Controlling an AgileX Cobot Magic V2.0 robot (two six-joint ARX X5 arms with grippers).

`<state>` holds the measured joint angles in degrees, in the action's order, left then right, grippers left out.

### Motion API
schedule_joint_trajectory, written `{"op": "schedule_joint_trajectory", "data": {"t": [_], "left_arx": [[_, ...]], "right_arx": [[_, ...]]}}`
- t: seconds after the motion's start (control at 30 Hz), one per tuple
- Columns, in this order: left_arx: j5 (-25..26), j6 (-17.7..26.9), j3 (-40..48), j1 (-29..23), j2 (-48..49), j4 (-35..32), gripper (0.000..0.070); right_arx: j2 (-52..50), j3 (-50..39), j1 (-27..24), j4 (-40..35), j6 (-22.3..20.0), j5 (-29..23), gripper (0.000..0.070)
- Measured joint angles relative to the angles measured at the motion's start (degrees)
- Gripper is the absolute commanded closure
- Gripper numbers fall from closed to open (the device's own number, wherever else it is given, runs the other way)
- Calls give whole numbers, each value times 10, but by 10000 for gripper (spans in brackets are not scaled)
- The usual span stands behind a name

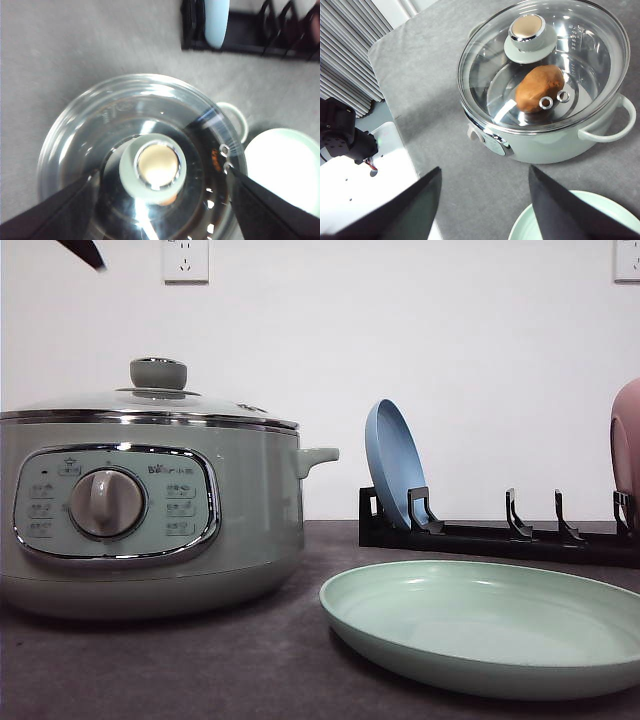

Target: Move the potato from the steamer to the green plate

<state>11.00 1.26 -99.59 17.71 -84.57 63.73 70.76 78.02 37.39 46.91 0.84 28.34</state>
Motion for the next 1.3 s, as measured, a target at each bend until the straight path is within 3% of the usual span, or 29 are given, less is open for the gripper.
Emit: {"op": "schedule_joint_trajectory", "data": {"t": [0.33, 0.97, 1.1, 1.23, 1.3], "left_arx": [[-29, 4, -3, 34, -91, 5, 182], [-81, 8, -4, 49, -139, 27, 201], [-81, 8, -4, 49, -139, 31, 275], [-81, 8, -4, 50, -139, 32, 290], [-81, 8, -4, 51, -139, 33, 352]], "right_arx": [[0, 0, 0, 0, 0, 0, 356], [0, 0, 0, 0, 0, -15, 356], [0, 0, 0, 0, -1, -16, 356], [0, 0, 0, 0, -2, -16, 356], [0, 0, 0, 0, -3, -16, 356]]}}
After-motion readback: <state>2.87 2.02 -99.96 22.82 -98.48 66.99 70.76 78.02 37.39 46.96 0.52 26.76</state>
